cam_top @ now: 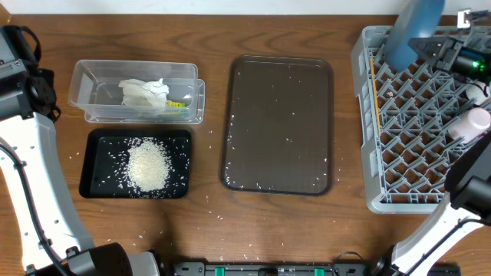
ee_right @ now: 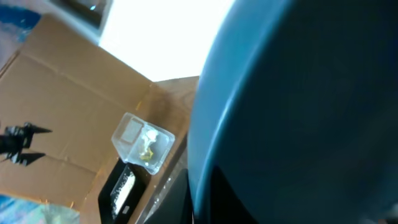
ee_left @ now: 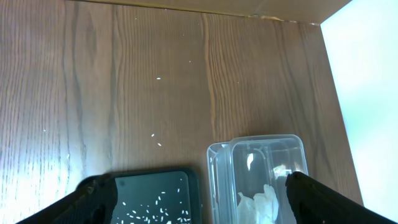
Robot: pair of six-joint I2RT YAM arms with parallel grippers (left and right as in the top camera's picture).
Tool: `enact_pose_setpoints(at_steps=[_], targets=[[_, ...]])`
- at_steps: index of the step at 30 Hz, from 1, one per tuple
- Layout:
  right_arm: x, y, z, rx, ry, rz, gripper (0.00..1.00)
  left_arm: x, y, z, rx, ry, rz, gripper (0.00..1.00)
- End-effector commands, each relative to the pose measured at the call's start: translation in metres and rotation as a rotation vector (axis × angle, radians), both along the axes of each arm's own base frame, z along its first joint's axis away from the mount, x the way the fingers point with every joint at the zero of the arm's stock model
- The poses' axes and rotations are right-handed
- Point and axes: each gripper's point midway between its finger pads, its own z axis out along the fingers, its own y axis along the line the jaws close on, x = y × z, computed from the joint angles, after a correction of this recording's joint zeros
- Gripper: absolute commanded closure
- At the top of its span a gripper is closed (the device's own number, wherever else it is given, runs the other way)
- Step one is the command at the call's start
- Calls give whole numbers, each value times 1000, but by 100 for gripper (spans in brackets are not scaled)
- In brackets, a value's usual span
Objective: Sort waste into correct bins and load items into the dishwasher rack
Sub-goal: 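Lift the blue bowl and carry it into the dish rack, then set the blue bowl in the rack and open the right gripper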
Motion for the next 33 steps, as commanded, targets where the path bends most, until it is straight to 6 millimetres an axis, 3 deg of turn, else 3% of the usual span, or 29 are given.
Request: enact_pose_setpoints(at_steps=[1, 8, 13, 17, 21, 27, 33], targets=[[-4, -20, -24, -34, 138, -98, 86, -3, 2, 1, 11, 11, 6, 10], [-20, -38, -40, -113, 322, -216, 60, -3, 3, 1, 11, 11, 7, 10], [-35, -46, -29, -206, 400, -305, 49, -3, 2, 1, 11, 11, 6, 10], [-50, -56, -10, -308, 429, -397, 26, -3, 2, 1, 11, 11, 6, 10], [-63, -64, 14, -361, 438, -493, 25, -3, 2, 1, 11, 11, 6, 10], [-74, -58, 48, -388, 391, -552, 24, -3, 2, 1, 11, 11, 6, 10], [-70, -35, 71, -290, 360, -536, 11, -3, 2, 1, 11, 11, 6, 10]])
